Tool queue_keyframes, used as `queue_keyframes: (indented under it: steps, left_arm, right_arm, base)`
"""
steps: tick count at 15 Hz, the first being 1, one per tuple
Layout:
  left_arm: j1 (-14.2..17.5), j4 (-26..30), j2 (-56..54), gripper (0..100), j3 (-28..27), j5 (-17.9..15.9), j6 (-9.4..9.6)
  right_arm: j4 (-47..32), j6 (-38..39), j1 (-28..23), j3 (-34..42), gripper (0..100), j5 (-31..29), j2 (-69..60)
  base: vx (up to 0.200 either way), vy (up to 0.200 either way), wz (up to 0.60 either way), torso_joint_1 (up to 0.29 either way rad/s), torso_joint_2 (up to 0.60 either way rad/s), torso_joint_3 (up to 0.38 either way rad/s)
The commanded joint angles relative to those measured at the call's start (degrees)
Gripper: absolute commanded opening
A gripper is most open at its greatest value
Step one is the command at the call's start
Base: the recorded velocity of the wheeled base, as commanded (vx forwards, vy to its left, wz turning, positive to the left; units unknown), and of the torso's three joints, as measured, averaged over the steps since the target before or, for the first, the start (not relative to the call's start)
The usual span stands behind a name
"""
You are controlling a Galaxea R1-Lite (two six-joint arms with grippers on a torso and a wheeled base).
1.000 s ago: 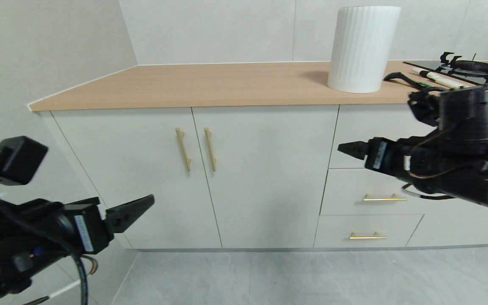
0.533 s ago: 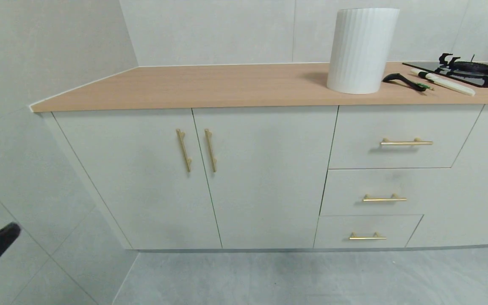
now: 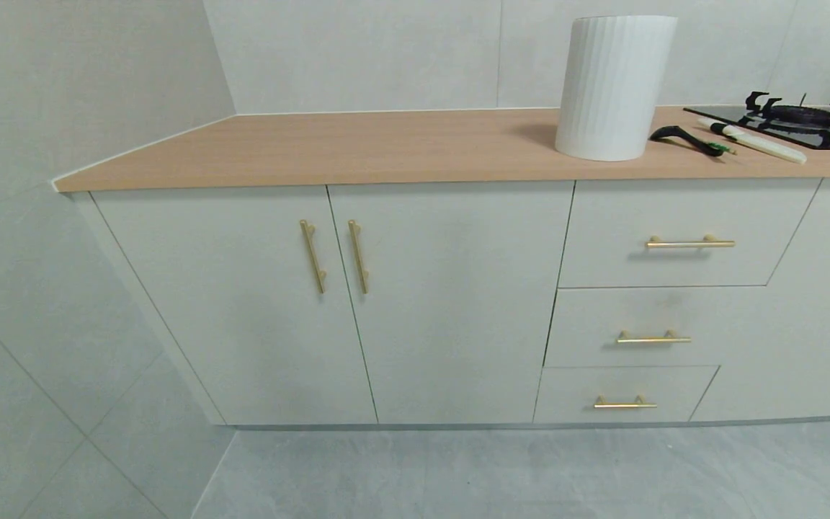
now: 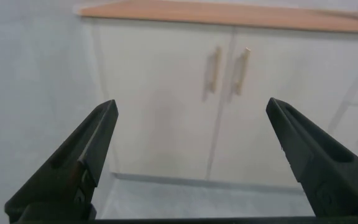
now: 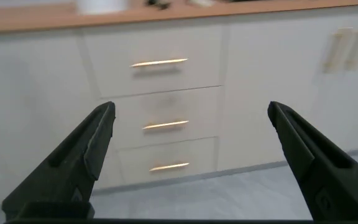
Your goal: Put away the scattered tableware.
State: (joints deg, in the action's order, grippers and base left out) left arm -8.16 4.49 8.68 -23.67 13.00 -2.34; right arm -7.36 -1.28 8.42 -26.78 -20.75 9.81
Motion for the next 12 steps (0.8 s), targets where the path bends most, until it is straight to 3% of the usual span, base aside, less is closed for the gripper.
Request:
queue_keyframes:
  steps: [1,2,3,5,7,10,12]
  left_arm:
    - [1.7,0.0,-3.1,100,0.4,1.1,-0.12]
    - [2.6,0.0,-3.1,100,0.6,1.3,-0.21]
    - [6.0,0.3,-4.5,100,1.6,0.6,-0.21]
    - [8.1,0.3,-8.6,100,5.2,-3.6,0.49]
    - [8.2,0.0,-8.7,100,8.3,-3.0,0.41]
    - [8.2,-1.8,-8.7,100,16.0,-4.0,0.67]
    - [8.2,-4.6,-8.7,100,20.3,-6.2,1.73]
  right_arm:
    - [-0.2,-0.1,-2.7,1.2,100,-1.5,-4.2]
    - [-0.3,-0.2,-4.6,1.7,100,-1.6,-4.6]
    - [-0.6,-0.4,-8.6,3.7,100,0.9,-7.7]
    - [0.0,-0.1,-8.5,8.5,100,2.6,-9.8]
    - [0.9,0.2,-8.5,12.2,100,2.9,-9.8]
    - [15.3,0.3,-8.5,26.8,100,11.3,-9.8]
    - [12.6,1.1,-8.5,26.8,100,15.1,-9.8]
  base:
    - [0.0,0.0,0.0,0.0,0.0,0.0]
    - [0.0,0.0,0.0,0.0,0.0,0.0]
    - [0.0,0.0,0.0,0.0,0.0,0.0]
    - [0.0,0.0,0.0,0.0,0.0,0.0]
    - [0.0,0.0,0.0,0.0,0.0,0.0]
    - [0.0,0.0,0.0,0.0,0.0,0.0]
    - [0.0,0.0,0.0,0.0,0.0,0.0]
